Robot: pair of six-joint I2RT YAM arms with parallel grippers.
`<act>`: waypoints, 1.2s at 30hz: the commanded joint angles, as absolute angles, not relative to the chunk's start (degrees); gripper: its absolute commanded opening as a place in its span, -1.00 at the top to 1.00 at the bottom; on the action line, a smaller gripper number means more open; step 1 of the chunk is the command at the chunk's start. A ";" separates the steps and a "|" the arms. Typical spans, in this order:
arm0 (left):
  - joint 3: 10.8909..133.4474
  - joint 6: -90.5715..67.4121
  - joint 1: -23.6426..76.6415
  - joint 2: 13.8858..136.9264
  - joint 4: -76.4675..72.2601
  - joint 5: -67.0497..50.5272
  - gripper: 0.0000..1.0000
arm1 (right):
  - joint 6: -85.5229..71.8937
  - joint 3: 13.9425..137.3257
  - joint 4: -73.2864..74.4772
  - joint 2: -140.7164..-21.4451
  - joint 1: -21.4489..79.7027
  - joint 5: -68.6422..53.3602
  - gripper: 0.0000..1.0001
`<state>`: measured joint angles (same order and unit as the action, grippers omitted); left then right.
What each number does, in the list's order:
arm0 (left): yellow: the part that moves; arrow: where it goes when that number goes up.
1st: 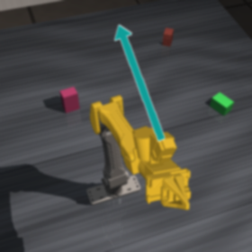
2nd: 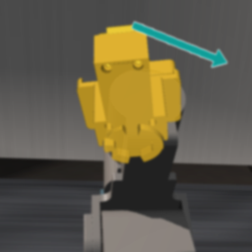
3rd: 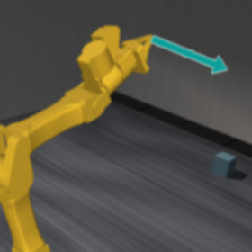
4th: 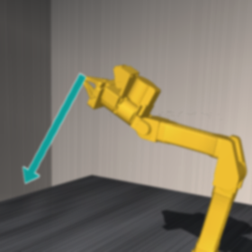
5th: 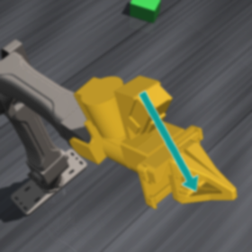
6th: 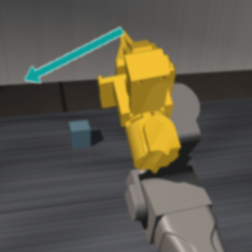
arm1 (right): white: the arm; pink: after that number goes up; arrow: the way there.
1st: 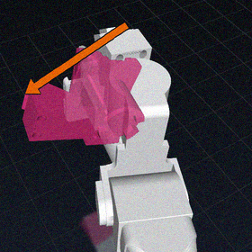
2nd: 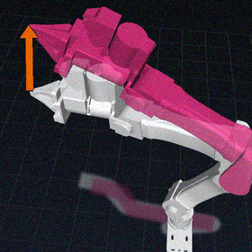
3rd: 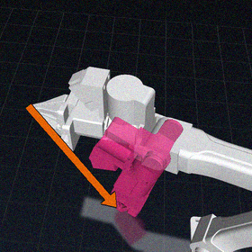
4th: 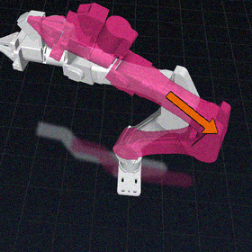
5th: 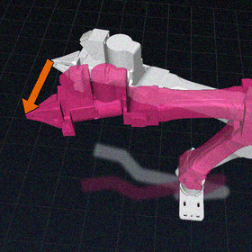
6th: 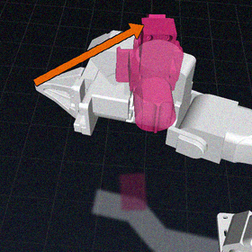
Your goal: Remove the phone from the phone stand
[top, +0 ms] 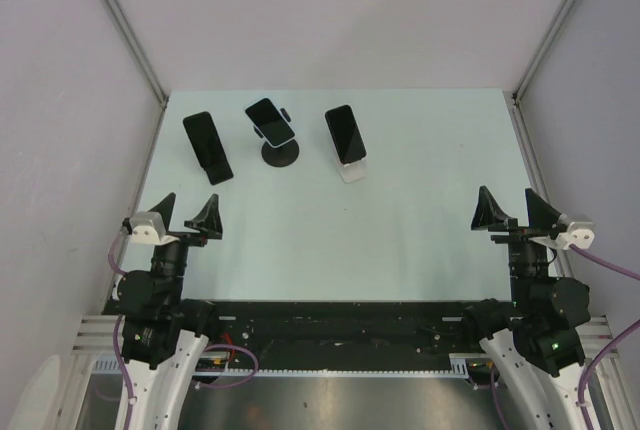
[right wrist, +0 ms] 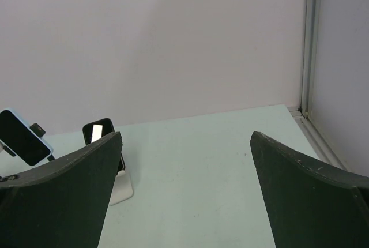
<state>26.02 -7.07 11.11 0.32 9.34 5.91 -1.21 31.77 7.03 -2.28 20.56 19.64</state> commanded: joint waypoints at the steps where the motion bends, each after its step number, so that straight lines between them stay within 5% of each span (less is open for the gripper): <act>1: 27.42 -7.03 10.63 -8.00 8.70 6.86 -1.00 | -0.17 33.31 6.33 -1.67 20.66 20.91 -0.99; 14: 27.86 -9.14 12.92 -8.00 10.54 6.24 -1.00 | -8.77 38.73 11.58 -8.77 18.54 15.56 -0.99; 27: 29.62 -10.37 15.29 -6.06 15.64 6.24 -1.00 | -16.69 54.13 27.50 -50.16 17.76 -2.63 -1.00; 36: 29.71 -10.46 16.26 -6.59 16.08 6.33 -1.00 | -15.48 60.90 19.44 -72.05 21.97 -3.78 -1.00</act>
